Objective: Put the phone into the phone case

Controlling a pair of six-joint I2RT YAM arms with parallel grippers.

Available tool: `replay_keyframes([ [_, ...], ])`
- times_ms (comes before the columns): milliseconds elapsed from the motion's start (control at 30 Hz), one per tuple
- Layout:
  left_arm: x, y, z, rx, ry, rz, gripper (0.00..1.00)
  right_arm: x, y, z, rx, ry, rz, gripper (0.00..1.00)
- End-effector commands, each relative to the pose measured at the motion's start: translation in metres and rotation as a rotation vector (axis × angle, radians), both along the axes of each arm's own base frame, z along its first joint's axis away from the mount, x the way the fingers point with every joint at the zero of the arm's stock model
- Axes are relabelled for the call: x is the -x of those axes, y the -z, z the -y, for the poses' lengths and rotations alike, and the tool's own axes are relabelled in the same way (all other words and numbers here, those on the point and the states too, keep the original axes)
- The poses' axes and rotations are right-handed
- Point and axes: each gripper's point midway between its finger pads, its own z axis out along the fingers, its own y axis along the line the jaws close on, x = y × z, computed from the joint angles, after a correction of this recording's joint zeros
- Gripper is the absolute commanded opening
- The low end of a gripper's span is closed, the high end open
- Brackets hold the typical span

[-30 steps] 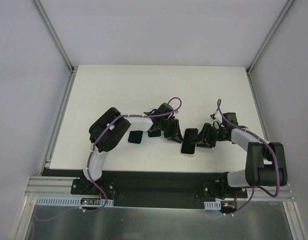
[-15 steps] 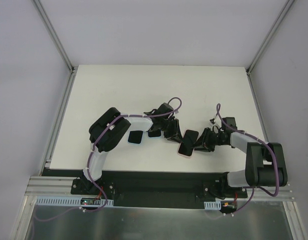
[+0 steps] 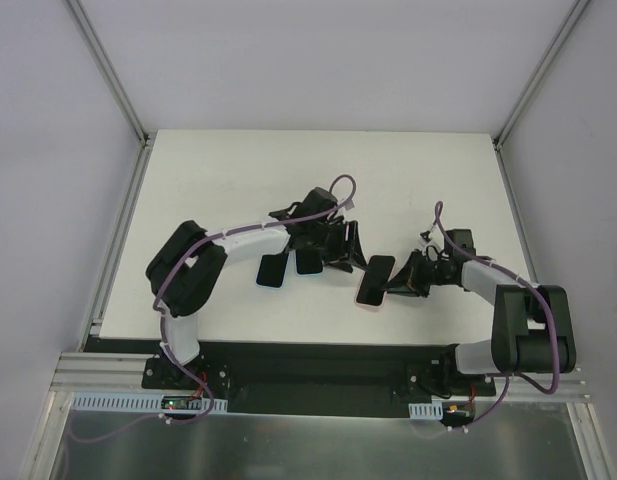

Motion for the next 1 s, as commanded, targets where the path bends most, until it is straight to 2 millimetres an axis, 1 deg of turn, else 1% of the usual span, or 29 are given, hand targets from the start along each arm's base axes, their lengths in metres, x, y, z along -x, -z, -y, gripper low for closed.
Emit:
replay_keyframes([
  [0,-0.003,-0.058,-0.023,0.080,0.052,0.128,0.53,-0.018,-0.038,-0.007,-0.049,-0.037,0.141,0.01],
  [33,0.000,-0.067,-0.027,0.095,0.071,0.160,0.57,-0.018,-0.042,-0.007,-0.052,-0.038,0.151,0.01],
  [133,0.012,-0.069,-0.036,0.117,0.115,0.161,0.63,-0.017,-0.061,-0.011,-0.083,-0.047,0.200,0.01],
  [233,0.022,-0.073,-0.039,0.140,0.150,0.157,0.64,-0.018,-0.082,-0.014,-0.119,-0.051,0.255,0.02],
  [333,0.025,-0.075,-0.041,0.149,0.161,0.161,0.65,-0.017,-0.100,-0.017,-0.148,-0.053,0.300,0.01],
  [400,0.028,-0.079,-0.039,0.172,0.177,0.160,0.66,-0.013,-0.115,-0.020,-0.182,-0.071,0.338,0.01],
  [467,0.028,-0.087,-0.036,0.205,0.187,0.181,0.66,-0.010,-0.128,-0.021,-0.194,-0.078,0.376,0.01],
  [533,0.028,-0.094,-0.033,0.242,0.196,0.187,0.67,-0.008,-0.136,-0.022,-0.203,-0.080,0.402,0.02],
  [600,0.027,-0.102,-0.028,0.284,0.199,0.188,0.68,-0.004,-0.149,-0.025,-0.233,-0.085,0.430,0.01],
  [633,0.031,-0.101,-0.027,0.306,0.215,0.166,0.68,-0.003,-0.153,-0.027,-0.239,-0.089,0.436,0.01],
  [667,0.030,-0.109,-0.021,0.354,0.226,0.191,0.68,-0.001,-0.159,-0.028,-0.244,-0.093,0.454,0.01],
  [700,0.030,-0.111,-0.020,0.373,0.216,0.162,0.68,0.001,-0.163,-0.029,-0.255,-0.097,0.455,0.01],
  [733,0.036,-0.112,-0.019,0.408,0.236,0.133,0.68,0.002,-0.165,-0.030,-0.262,-0.100,0.456,0.01],
  [767,0.033,-0.121,-0.014,0.464,0.241,0.167,0.67,0.004,-0.169,-0.031,-0.268,-0.103,0.466,0.01],
  [800,0.034,-0.126,-0.012,0.485,0.227,0.135,0.67,0.005,-0.173,-0.032,-0.277,-0.105,0.464,0.01],
  [867,0.036,-0.129,-0.011,0.512,0.231,0.124,0.65,0.009,-0.180,-0.035,-0.290,-0.116,0.475,0.01],
  [900,0.035,-0.134,-0.008,0.537,0.231,0.133,0.65,0.010,-0.184,-0.036,-0.297,-0.122,0.484,0.01],
  [933,0.036,-0.135,-0.007,0.547,0.234,0.132,0.63,0.012,-0.186,-0.039,-0.303,-0.134,0.486,0.02],
  [967,0.039,-0.138,-0.007,0.565,0.249,0.128,0.58,0.013,-0.188,-0.040,-0.307,-0.143,0.490,0.02],
])
